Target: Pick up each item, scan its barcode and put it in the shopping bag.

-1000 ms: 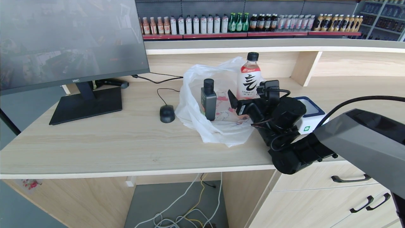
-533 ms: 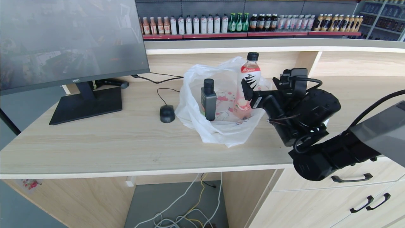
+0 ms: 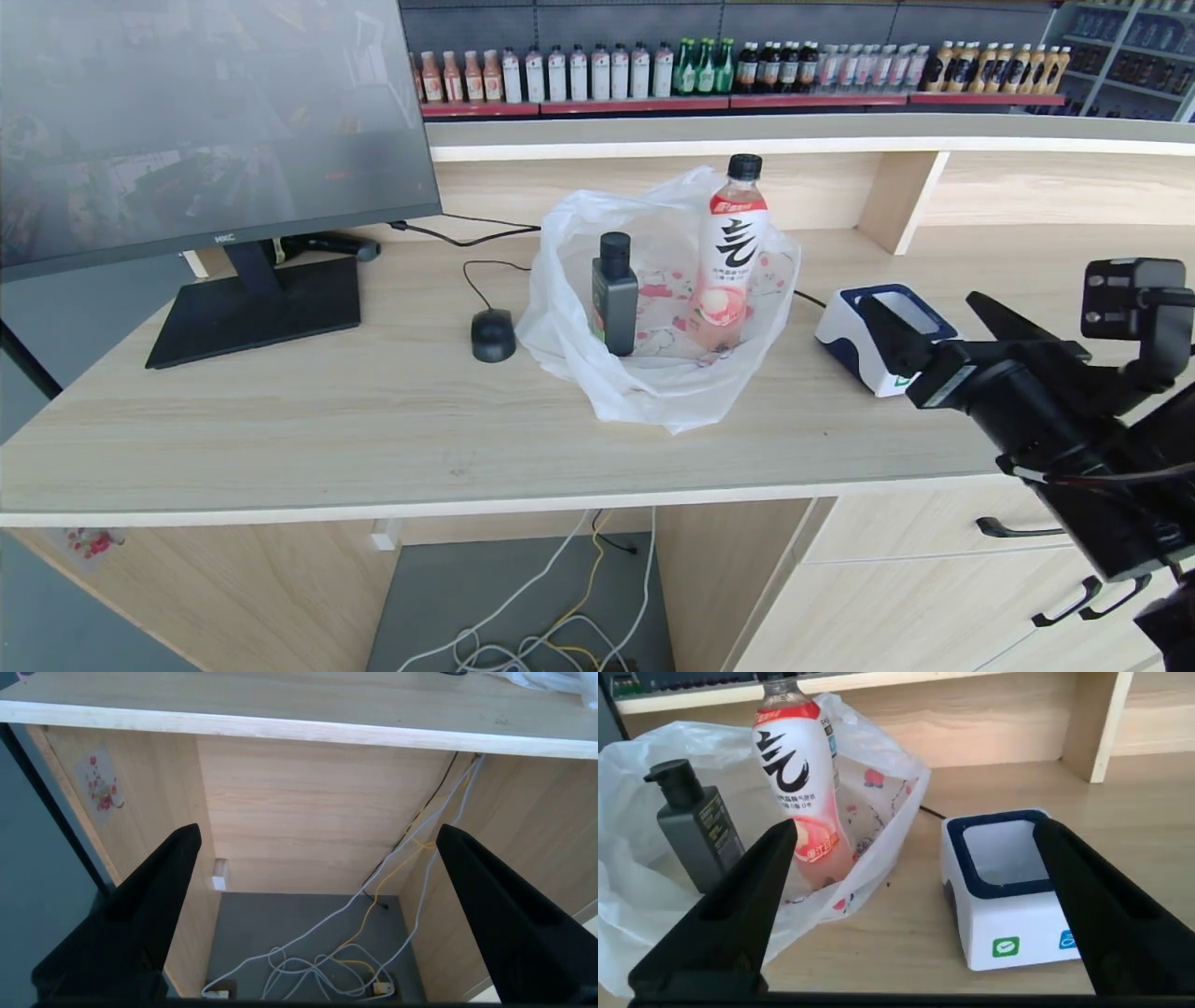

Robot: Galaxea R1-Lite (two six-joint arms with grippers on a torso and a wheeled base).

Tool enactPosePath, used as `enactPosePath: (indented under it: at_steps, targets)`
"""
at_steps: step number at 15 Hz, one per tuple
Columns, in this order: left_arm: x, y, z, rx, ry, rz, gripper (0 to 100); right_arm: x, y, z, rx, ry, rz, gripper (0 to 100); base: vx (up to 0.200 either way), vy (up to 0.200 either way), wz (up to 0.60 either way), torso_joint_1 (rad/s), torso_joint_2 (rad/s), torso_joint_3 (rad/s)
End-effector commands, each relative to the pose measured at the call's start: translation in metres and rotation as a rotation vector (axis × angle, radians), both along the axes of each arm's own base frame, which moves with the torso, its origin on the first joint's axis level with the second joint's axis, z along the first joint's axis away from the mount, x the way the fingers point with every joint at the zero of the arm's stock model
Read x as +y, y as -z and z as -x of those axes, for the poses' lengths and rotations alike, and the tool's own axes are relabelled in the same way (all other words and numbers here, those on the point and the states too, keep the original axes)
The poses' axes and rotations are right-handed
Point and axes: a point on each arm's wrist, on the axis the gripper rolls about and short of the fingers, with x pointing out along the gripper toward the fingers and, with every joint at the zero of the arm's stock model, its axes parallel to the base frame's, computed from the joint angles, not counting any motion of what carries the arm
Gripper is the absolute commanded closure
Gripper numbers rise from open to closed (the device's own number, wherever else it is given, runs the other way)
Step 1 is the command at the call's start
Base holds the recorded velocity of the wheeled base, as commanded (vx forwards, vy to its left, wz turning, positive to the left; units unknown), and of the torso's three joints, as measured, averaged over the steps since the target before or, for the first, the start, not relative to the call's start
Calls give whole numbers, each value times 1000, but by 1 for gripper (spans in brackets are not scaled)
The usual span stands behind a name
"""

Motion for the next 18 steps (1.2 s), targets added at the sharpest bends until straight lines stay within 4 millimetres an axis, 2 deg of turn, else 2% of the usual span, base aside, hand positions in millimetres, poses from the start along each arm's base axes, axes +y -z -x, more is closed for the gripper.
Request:
enactPosePath:
  at_steps: [1, 4, 8, 10, 12, 15, 18]
  targets:
    - [0, 0, 0, 0, 0, 0, 0, -33, -1, 60, -21, 42, -31, 0, 0, 0, 0, 0, 0, 0]
    - [0, 0, 0, 0, 0, 0, 0, -46, 13, 95, 4, 46, -27, 0, 0, 0, 0, 0, 0, 0]
    - [0, 0, 0, 0, 0, 0, 0, -51, 4, 110, -51, 50, -53, 0, 0, 0, 0, 0, 0, 0]
    - [0, 0, 0, 0, 0, -1, 0, -53, 7, 117, -20, 39, -39, 0, 0, 0, 0, 0, 0, 0]
    - [0, 0, 0, 0, 0, -1, 0, -56, 14, 137, 56, -1, -6, 0, 0, 0, 0, 0, 0, 0]
    - [0, 0, 0, 0, 2, -1, 0, -61, 30, 162, 160, -57, 64, 0, 0, 0, 0, 0, 0, 0]
    - [0, 0, 0, 0, 2, -3, 0, -79, 65, 203, 271, -128, 171, 0, 0, 0, 0, 0, 0, 0]
